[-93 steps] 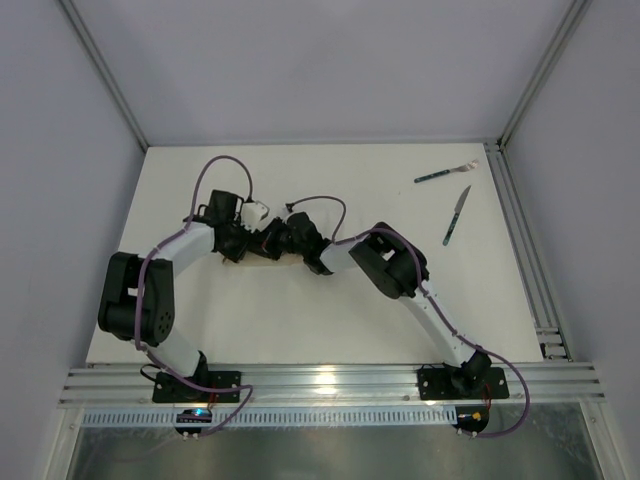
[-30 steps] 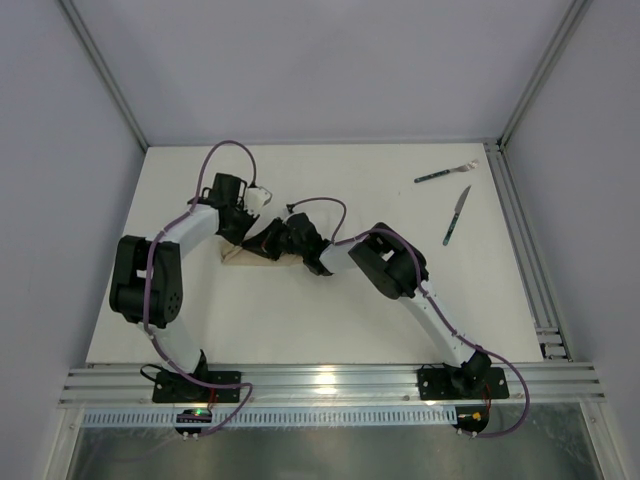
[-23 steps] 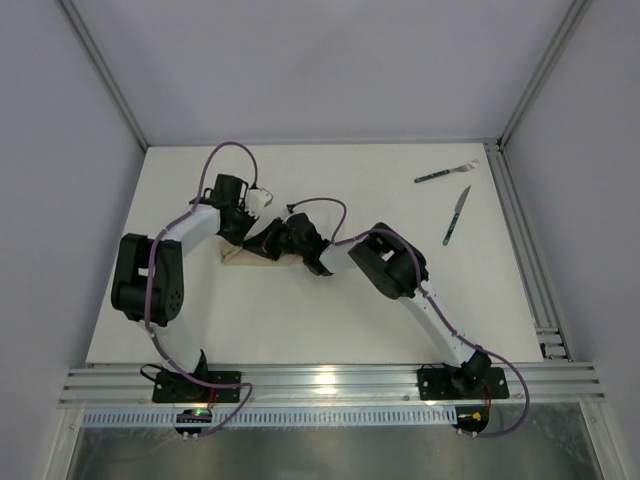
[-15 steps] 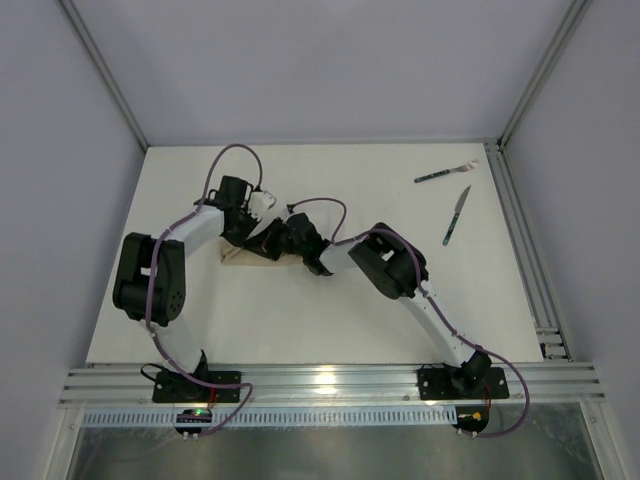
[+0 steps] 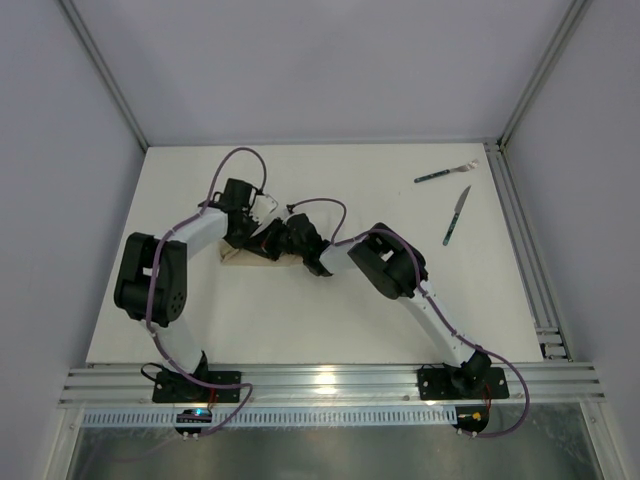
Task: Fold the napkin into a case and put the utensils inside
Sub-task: Grasp the top corner of the smaller rectangle folded napkin from the folded napkin.
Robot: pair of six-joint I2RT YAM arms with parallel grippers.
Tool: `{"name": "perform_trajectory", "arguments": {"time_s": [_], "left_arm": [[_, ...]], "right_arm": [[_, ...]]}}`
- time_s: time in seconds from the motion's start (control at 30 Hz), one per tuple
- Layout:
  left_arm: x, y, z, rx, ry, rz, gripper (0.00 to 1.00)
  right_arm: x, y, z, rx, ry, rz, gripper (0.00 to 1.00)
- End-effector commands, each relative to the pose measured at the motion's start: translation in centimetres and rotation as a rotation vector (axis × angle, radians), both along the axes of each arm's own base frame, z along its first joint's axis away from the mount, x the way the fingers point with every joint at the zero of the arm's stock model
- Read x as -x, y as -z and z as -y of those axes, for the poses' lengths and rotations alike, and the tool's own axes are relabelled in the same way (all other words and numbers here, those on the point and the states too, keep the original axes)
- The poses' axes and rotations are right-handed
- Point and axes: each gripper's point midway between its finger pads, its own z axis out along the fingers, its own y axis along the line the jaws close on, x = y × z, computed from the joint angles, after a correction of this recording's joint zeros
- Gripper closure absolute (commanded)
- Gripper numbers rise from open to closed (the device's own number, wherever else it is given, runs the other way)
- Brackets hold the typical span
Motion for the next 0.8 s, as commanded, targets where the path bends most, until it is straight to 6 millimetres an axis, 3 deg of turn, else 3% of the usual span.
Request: {"name": "perform_trajectory", "arguments": {"time_s": [0.0,0.1,0.4,0.77], "left_arm": [[0.1,-0.7,0.0,-0.026,0.018,0.023,0.87],[0.1,-0.7,0.1,-0.016,0.014,0.03,0.99],[0.9,-3.9,1.6,0.103,0.011,0.1,1.0],[1.5,-3.4,2.0,0.129,0.011,0.072,1.0]], "right_arm": [[0.8,2.2,-0.2,0.031,-0.001,-0.02,0.96],[0.8,2.2,-0.2,0.03,-0.001,-0.022,0.96],[0.3,0.7,-1.1,0.012,-0.015,0.011,0.96],[1.1,-3.9,-3.2,-0.11,-0.07,0.053,0.96]]}}
